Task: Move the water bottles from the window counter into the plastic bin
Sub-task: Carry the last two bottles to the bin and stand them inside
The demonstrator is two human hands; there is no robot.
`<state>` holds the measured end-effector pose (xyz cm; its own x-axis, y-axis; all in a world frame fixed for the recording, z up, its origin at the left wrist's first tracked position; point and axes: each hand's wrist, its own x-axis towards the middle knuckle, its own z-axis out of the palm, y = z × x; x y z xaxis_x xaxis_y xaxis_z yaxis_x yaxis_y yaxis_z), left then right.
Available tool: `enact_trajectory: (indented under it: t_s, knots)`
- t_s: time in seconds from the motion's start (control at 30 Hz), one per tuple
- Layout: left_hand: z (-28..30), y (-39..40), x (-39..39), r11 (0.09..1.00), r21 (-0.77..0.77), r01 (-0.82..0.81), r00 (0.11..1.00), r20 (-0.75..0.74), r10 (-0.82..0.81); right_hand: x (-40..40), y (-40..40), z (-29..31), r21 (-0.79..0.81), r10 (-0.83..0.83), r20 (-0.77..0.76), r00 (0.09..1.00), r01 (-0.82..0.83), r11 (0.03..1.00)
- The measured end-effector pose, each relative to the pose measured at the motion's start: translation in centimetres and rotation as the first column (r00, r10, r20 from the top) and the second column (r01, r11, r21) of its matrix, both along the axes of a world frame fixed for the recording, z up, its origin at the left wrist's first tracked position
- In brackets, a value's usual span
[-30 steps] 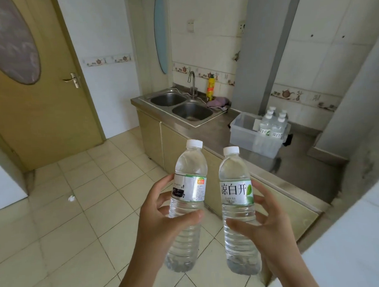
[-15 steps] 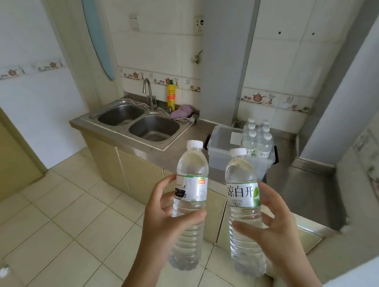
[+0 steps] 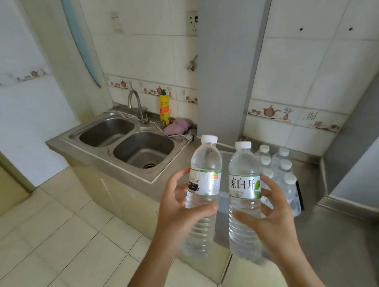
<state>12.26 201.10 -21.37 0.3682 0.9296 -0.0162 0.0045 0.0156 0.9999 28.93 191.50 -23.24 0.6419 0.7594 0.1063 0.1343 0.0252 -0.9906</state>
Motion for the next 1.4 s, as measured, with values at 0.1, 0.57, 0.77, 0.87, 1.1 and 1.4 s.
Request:
enact_trajectory:
  t_s: [0.1, 0.57, 0.77, 0.87, 1.1, 1.4]
  knots:
    - [0.3, 3.9, 3.6, 0.999, -0.007, 0.051, 0.999, 0.010, -0.051, 2.5, 2.7, -0.1, -0.014, -0.044, 0.023, 0.999, 0.044, 0.999]
    - [-6.2, 21.2, 22.1, 0.935, -0.033, 0.353, 0.928, -0.113, -0.354, 10.4, 14.1, -2.8, -0.121, -0.357, 0.064, 0.932, 0.362, 0.924]
    - [-10.8, 22.8, 26.8, 0.910, 0.008, 0.415, 0.894, -0.188, -0.407, 10.1, 16.4, -5.6, -0.210, -0.430, 0.260, 0.865, 0.485, 0.849]
    - [-12.3, 22.5, 27.9, 0.902, 0.071, 0.425, 0.892, -0.199, -0.405, 9.8, 17.1, -6.6, -0.239, -0.462, 0.302, 0.834, 0.535, 0.810]
    - [-15.5, 21.8, 29.0, 0.887, 0.061, 0.459, 0.871, -0.226, -0.435, 9.0, 18.1, -8.4, -0.314, -0.464, 0.416, 0.782, 0.602, 0.734]
    - [-16.8, 22.1, 28.6, 0.797, 0.200, 0.570, 0.816, -0.251, -0.521, 8.9, 19.2, -10.2, -0.336, -0.512, 0.450, 0.732, 0.669, 0.663]
